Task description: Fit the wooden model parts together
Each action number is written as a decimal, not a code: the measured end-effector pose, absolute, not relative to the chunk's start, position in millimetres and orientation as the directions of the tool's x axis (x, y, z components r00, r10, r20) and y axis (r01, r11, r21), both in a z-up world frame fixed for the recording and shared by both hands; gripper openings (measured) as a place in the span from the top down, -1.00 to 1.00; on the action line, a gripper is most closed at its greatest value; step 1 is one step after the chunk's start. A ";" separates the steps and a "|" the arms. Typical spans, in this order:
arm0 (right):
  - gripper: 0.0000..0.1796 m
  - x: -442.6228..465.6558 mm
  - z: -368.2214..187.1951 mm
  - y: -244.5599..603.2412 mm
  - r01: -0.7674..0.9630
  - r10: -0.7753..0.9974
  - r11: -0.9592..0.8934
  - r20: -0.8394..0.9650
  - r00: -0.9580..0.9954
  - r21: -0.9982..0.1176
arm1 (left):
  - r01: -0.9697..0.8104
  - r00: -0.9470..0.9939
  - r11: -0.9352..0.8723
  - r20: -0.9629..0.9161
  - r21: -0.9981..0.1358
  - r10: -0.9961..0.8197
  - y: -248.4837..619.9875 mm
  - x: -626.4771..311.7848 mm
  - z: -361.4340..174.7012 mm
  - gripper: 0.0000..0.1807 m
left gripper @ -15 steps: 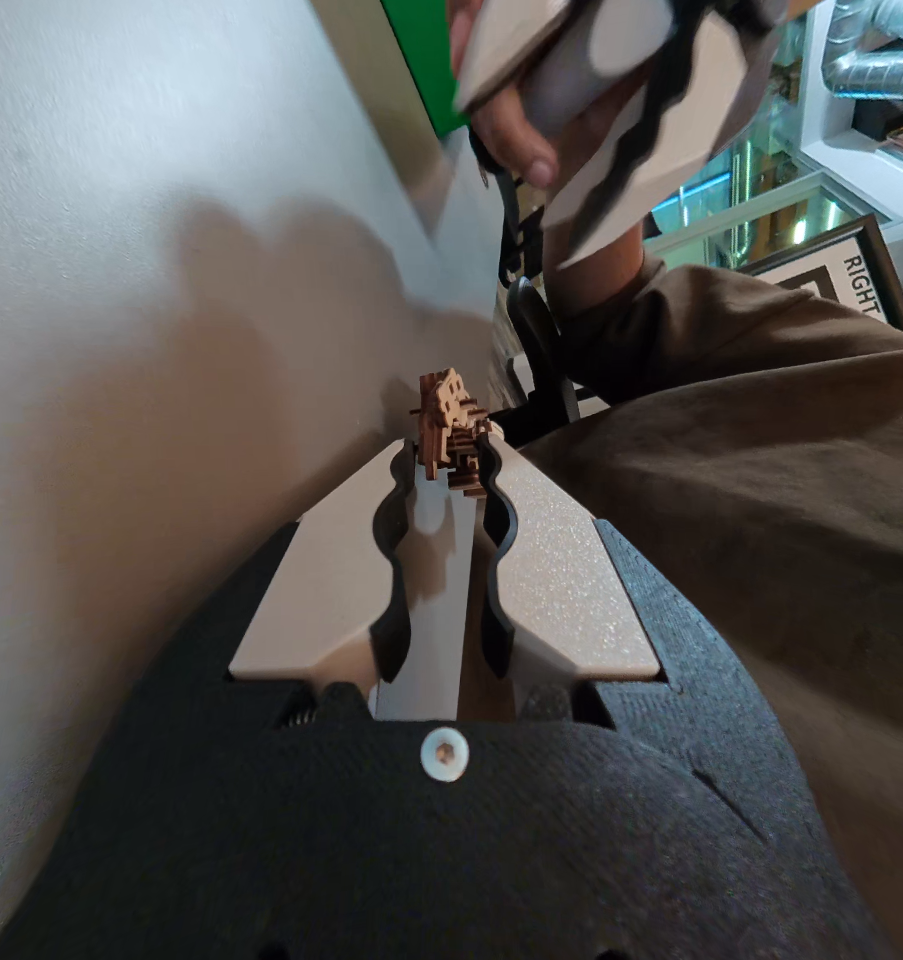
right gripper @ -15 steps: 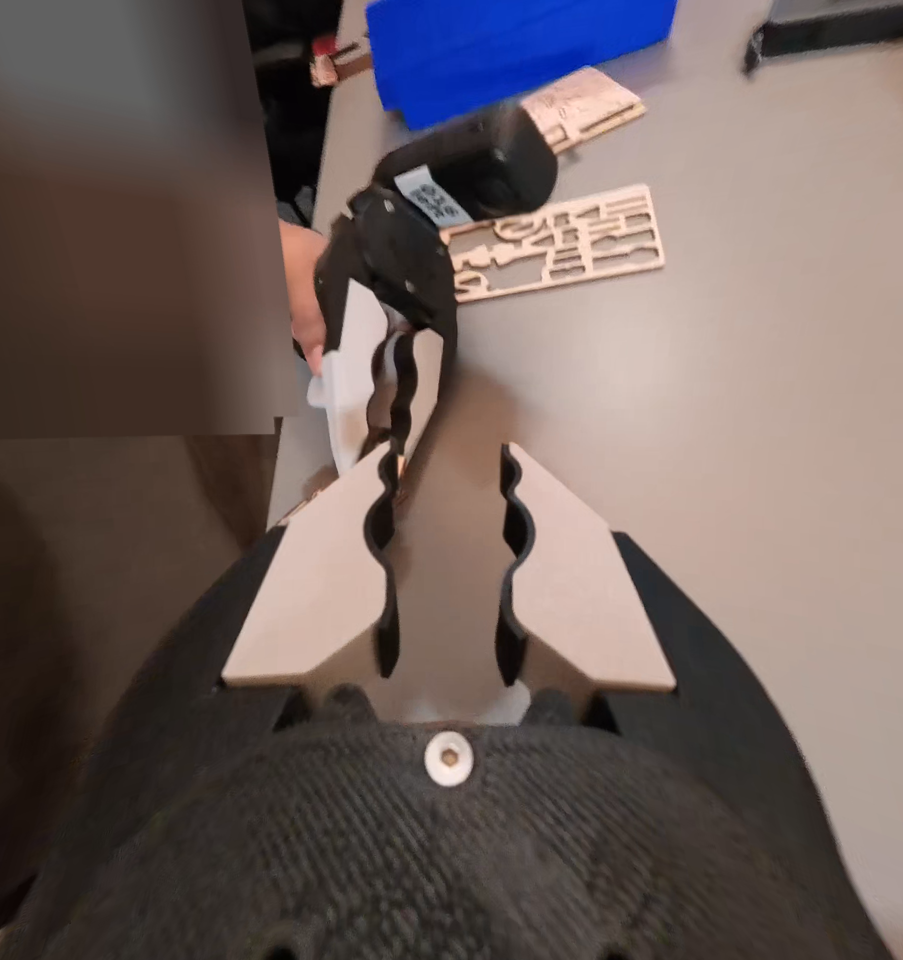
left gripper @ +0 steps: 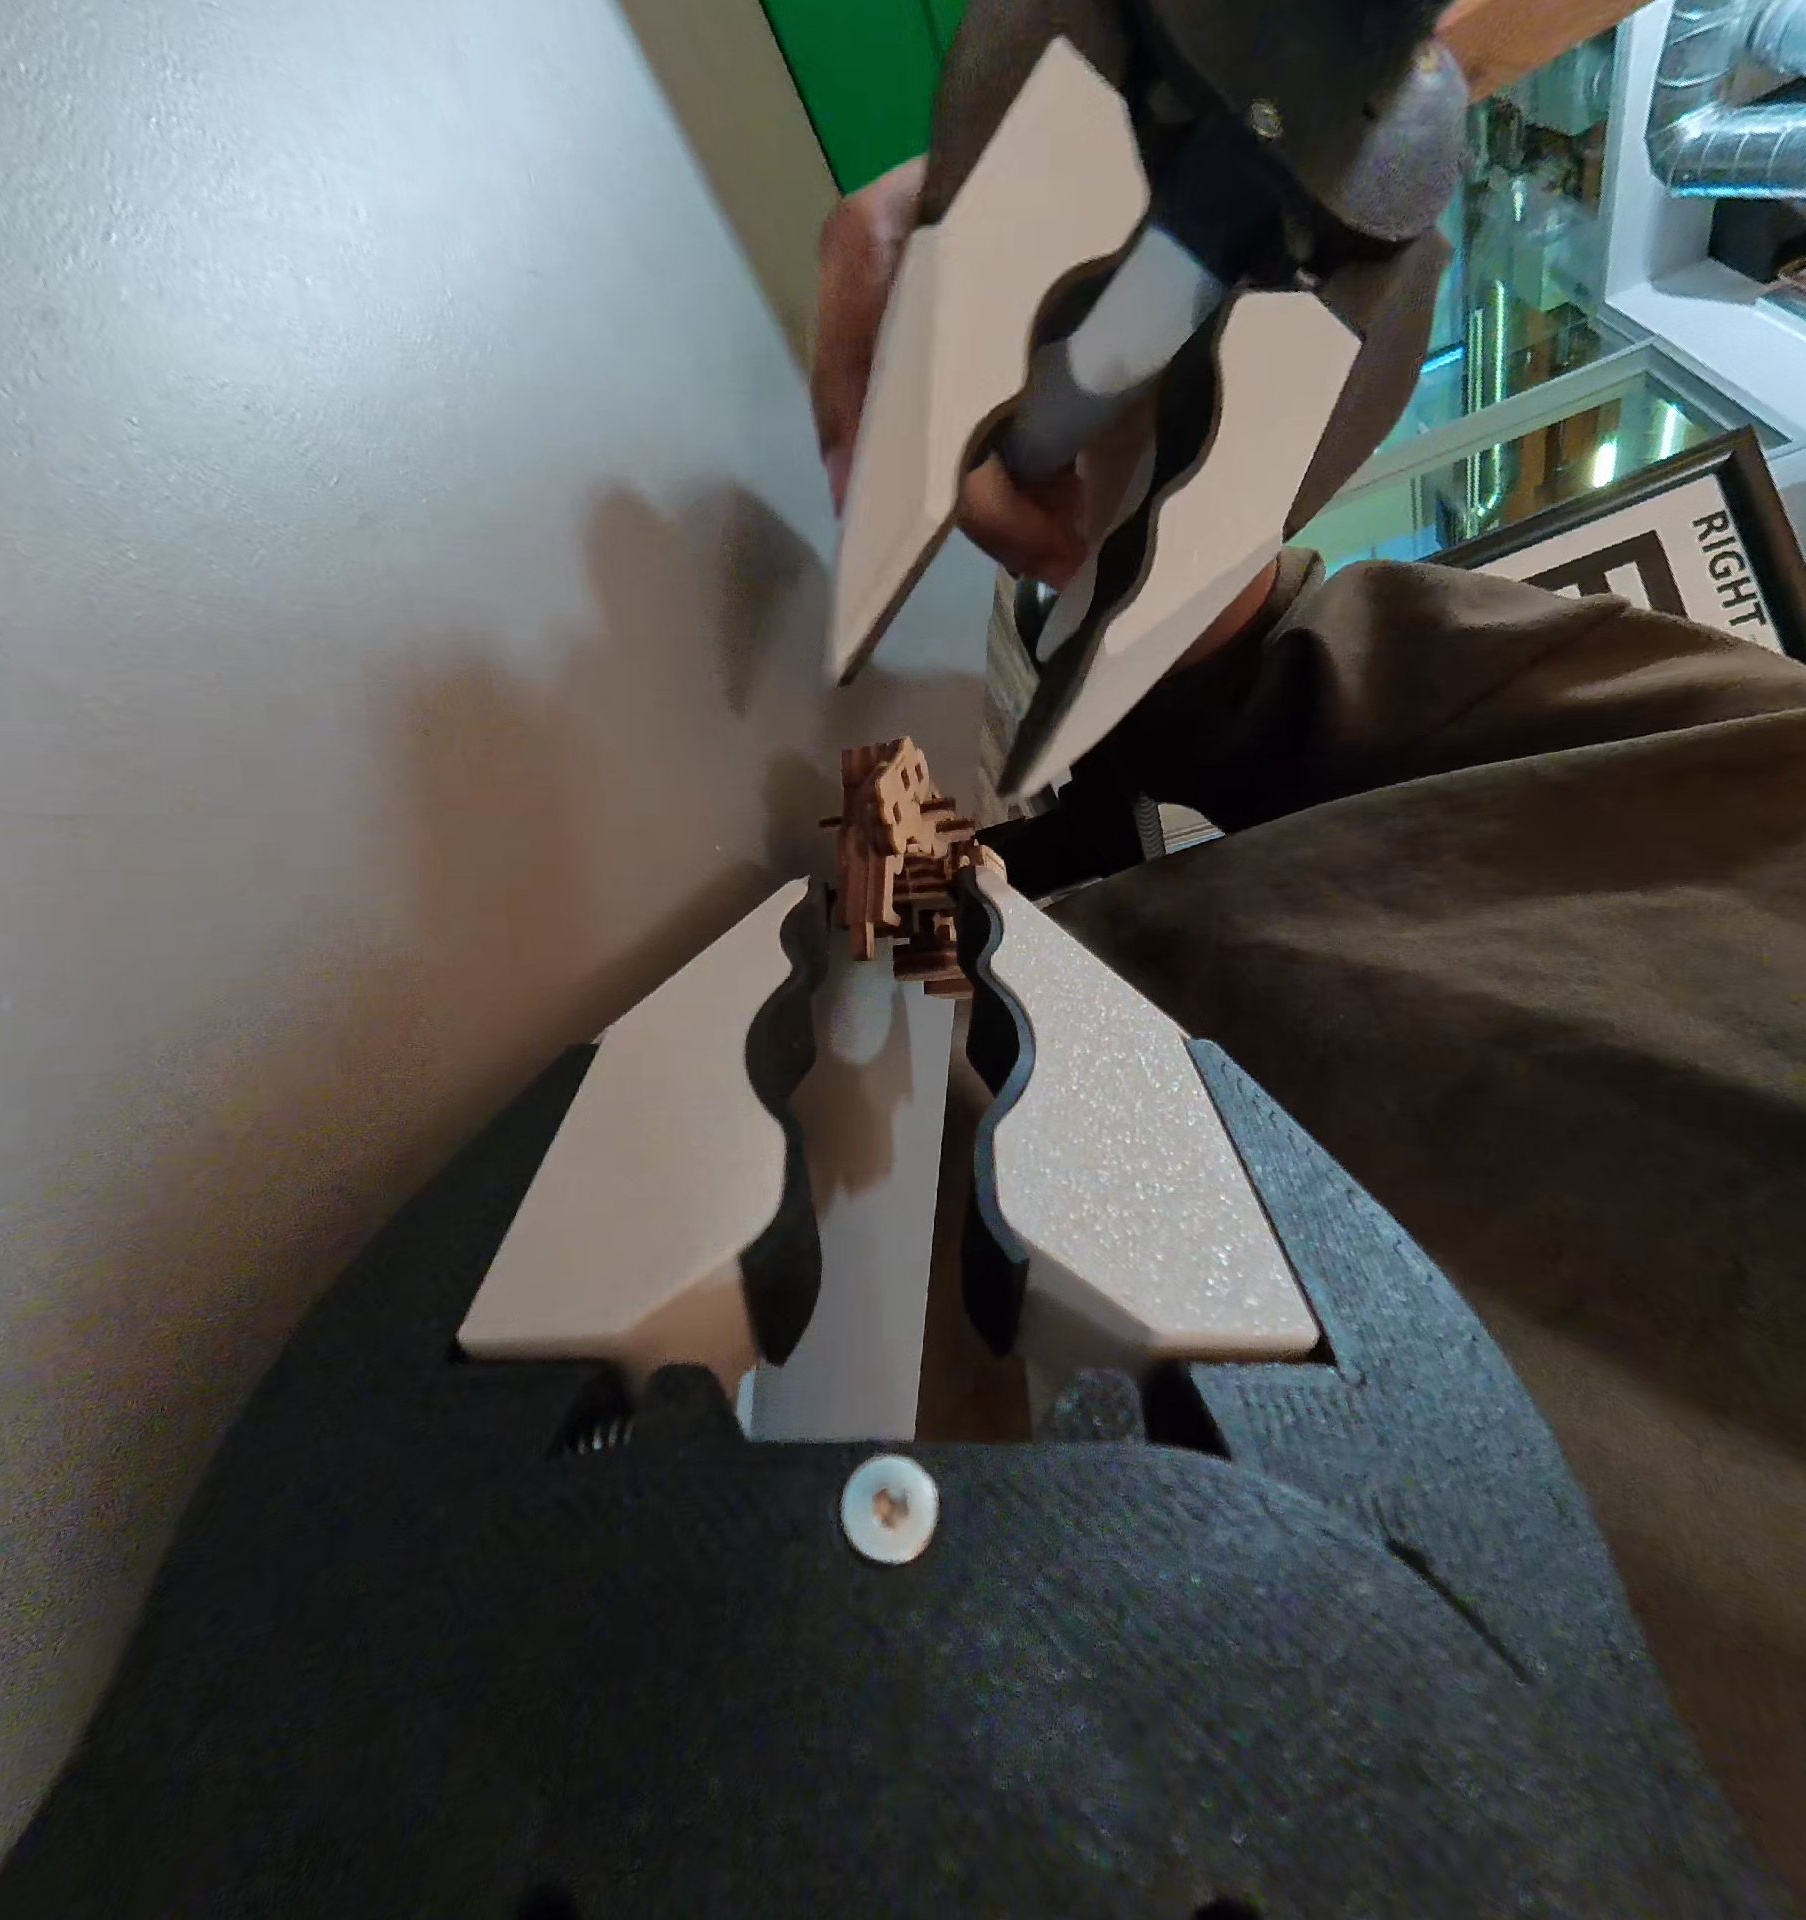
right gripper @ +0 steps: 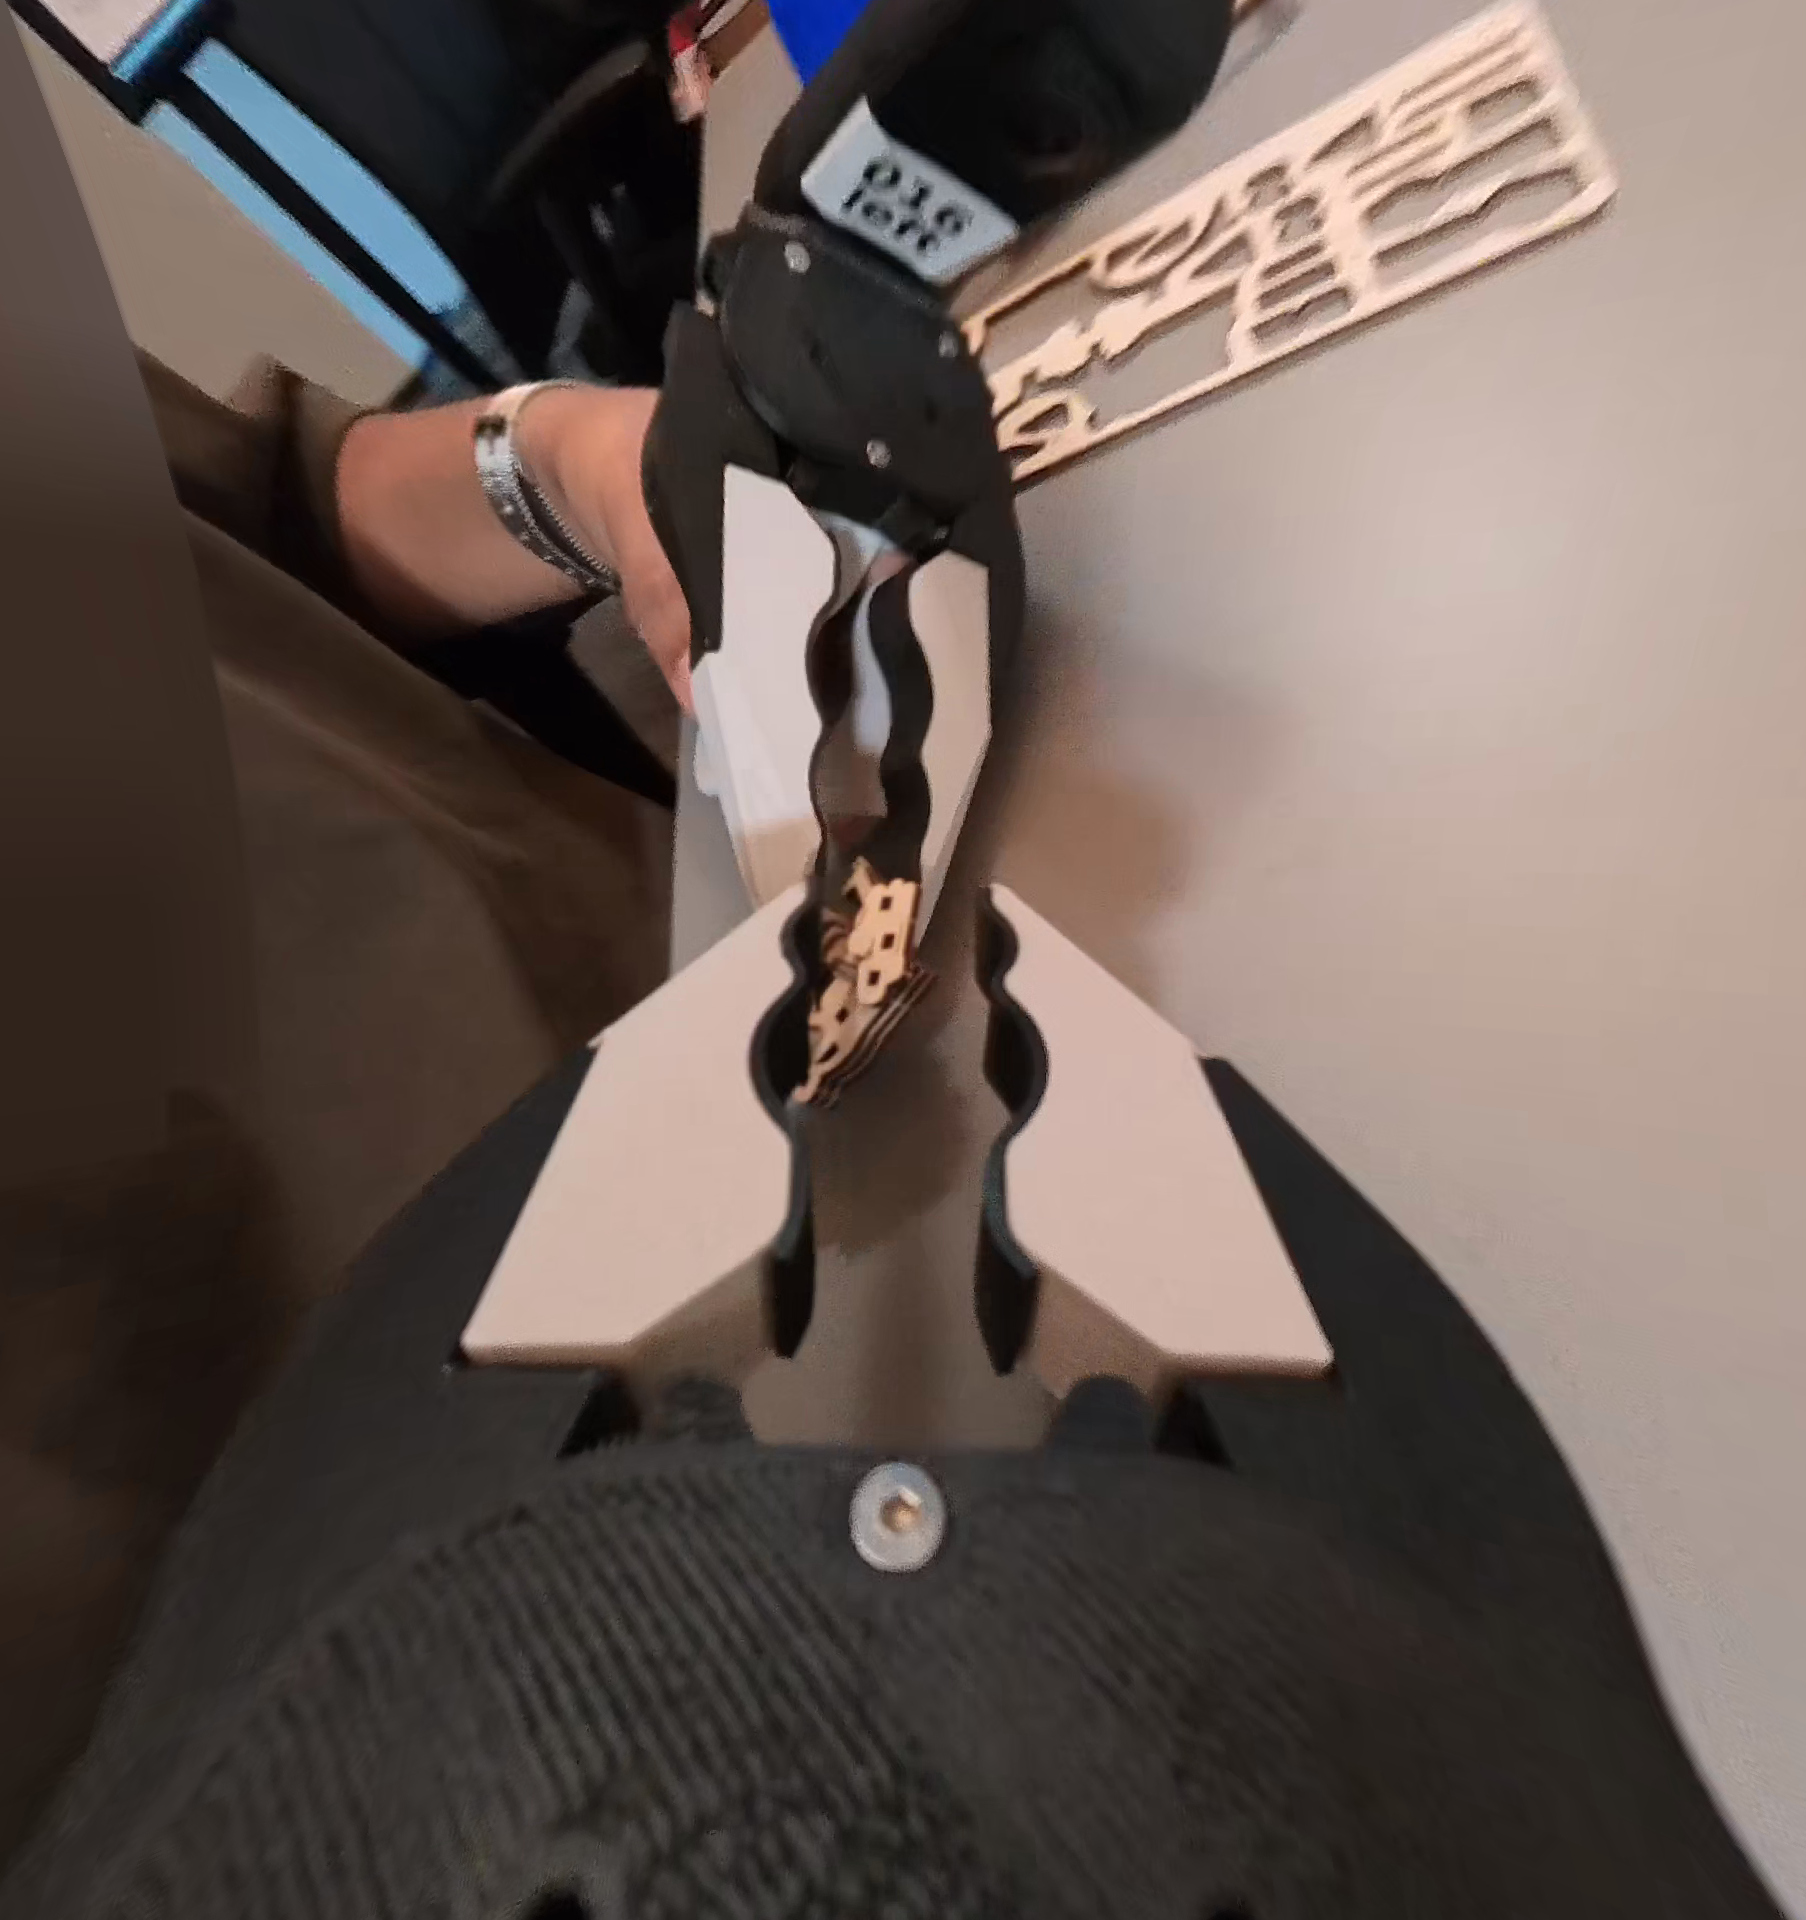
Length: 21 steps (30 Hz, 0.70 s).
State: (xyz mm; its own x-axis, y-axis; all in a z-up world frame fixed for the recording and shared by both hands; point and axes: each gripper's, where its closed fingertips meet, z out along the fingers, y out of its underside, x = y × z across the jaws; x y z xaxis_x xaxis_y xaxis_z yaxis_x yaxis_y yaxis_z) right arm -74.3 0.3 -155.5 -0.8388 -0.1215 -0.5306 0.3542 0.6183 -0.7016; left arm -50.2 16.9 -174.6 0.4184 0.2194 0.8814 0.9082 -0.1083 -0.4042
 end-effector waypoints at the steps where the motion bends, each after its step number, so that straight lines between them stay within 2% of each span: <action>1: 0.63 -72.2 -159.1 0.1 0.379 -0.123 0.638 -0.575 -0.809 -0.670 | 0.908 0.419 -0.109 0.881 -0.405 0.219 16.9 -50.0 -174.5 0.75; 4: 0.60 -69.3 -162.6 -2.2 0.459 -0.118 0.663 -0.688 -0.717 -0.592 | 0.908 0.420 -0.111 0.881 -0.405 0.219 17.0 -49.7 -174.6 0.75; 9: 0.98 -70.3 -159.9 -2.6 0.483 -0.132 0.649 -0.712 -0.690 -0.588 | 0.908 0.419 -0.112 0.882 -0.404 0.218 16.9 -49.6 -174.5 0.75; 15: 0.99 -86.7 -144.4 3.6 0.552 -0.102 0.559 -0.712 -0.695 -0.619 | 0.908 0.419 -0.112 0.882 -0.404 0.217 16.9 -49.4 -174.4 0.75; 17: 0.99 -100.5 -140.2 10.6 0.599 -0.033 0.498 -0.704 -0.710 -0.627 | 0.908 0.420 -0.112 0.882 -0.404 0.216 16.9 -49.4 -174.3 0.75; 21: 0.98 -141.4 -160.9 38.6 0.650 0.299 0.389 -0.578 -0.760 -0.653 | 0.908 0.419 -0.112 0.882 -0.404 0.214 16.8 -49.1 -174.1 0.75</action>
State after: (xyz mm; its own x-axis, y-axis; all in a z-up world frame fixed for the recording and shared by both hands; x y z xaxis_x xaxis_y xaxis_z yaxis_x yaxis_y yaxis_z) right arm -141.4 38.6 -160.9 -0.7596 0.2988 -0.5778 0.6498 0.3892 -0.6529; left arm -49.1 16.8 -174.1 0.4189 0.2144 0.8824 0.9080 -0.1122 -0.4038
